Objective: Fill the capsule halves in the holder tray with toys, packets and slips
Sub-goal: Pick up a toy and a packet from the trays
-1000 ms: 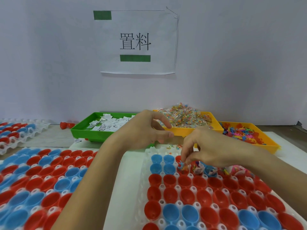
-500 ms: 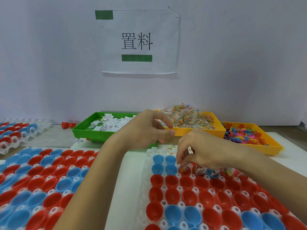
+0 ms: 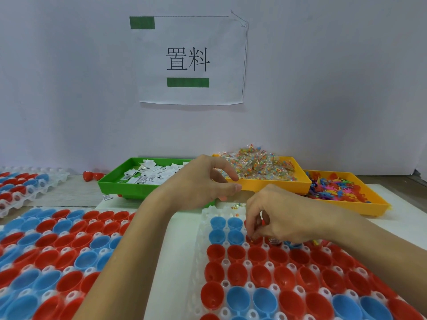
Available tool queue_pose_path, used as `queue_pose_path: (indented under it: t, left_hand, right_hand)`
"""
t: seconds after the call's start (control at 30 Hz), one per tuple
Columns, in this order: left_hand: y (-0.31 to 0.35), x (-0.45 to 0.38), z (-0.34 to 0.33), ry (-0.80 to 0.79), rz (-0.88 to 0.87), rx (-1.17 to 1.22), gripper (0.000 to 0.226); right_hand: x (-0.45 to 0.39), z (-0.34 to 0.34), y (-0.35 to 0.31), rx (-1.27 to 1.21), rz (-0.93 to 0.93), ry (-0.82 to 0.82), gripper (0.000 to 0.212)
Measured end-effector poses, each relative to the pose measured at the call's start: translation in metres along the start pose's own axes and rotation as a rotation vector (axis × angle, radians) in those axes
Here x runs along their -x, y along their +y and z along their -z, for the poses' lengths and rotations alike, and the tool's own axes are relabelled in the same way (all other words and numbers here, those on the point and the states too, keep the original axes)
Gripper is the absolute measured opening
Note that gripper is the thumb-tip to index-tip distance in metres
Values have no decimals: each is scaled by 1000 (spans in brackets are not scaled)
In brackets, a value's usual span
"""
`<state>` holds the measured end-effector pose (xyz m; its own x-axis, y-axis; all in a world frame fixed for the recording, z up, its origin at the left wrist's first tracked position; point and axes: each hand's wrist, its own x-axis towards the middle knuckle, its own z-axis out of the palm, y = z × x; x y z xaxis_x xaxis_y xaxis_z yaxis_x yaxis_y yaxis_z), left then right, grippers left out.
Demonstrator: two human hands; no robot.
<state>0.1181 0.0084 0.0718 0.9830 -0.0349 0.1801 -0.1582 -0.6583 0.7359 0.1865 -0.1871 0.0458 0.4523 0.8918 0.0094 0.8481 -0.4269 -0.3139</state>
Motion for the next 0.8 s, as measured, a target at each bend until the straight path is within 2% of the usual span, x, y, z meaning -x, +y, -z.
queue_pose_path:
  t: [0.3, 0.43, 0.53, 0.6, 0.67, 0.8]
  left_hand:
    - [-3, 5, 10, 64, 36, 4, 11]
    - [-9, 8, 25, 218, 111, -39, 9]
    - [-12, 10, 36, 358, 184, -60, 11]
    - [-14, 12, 42, 397, 222, -104, 13]
    - [-14, 15, 44, 319, 256, -190, 14]
    - [-11, 19, 34, -160, 310, -335, 24]
  right_hand:
    - [2, 5, 3, -28, 30, 38, 20]
    - [-5, 18, 2, -27, 29, 101, 22]
    - [-26, 28, -3, -38, 31, 155, 15]
    - [-48, 30, -6, -43, 28, 205, 15]
    - [-76, 30, -8, -39, 0, 264, 17]
    - [-133, 31, -9, -14, -112, 298, 18]
